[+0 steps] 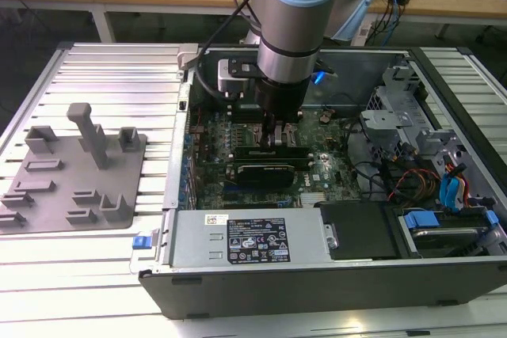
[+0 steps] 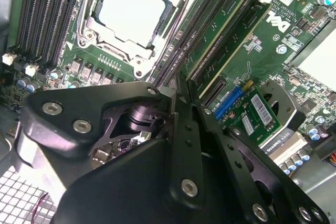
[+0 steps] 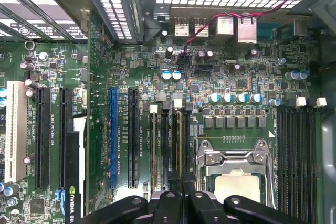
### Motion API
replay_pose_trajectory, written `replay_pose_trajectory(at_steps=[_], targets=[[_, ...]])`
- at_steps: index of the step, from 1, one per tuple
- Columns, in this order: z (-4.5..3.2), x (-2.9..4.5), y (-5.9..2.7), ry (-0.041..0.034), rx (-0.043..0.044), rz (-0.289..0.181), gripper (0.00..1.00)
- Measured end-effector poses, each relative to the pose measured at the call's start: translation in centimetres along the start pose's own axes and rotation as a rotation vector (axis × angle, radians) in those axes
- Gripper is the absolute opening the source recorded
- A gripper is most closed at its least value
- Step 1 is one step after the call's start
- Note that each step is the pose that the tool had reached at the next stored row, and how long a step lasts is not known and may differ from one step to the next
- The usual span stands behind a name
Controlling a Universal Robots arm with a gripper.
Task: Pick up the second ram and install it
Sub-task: 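Insert the second ram into the second slot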
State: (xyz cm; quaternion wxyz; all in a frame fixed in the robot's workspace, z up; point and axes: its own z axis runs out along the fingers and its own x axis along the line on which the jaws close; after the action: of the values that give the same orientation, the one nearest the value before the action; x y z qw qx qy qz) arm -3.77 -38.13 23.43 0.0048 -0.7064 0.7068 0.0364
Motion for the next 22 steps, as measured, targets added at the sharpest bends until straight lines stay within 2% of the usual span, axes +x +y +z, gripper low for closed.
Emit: replay_pose_trajectory(at_steps=[15, 22], targets=[[0.02, 0.0, -0.05, 0.0003, -0.0003, -0.007, 0.09], [0.3, 0.02, -0.06, 0.0003, -0.0004, -0.007, 0.09]])
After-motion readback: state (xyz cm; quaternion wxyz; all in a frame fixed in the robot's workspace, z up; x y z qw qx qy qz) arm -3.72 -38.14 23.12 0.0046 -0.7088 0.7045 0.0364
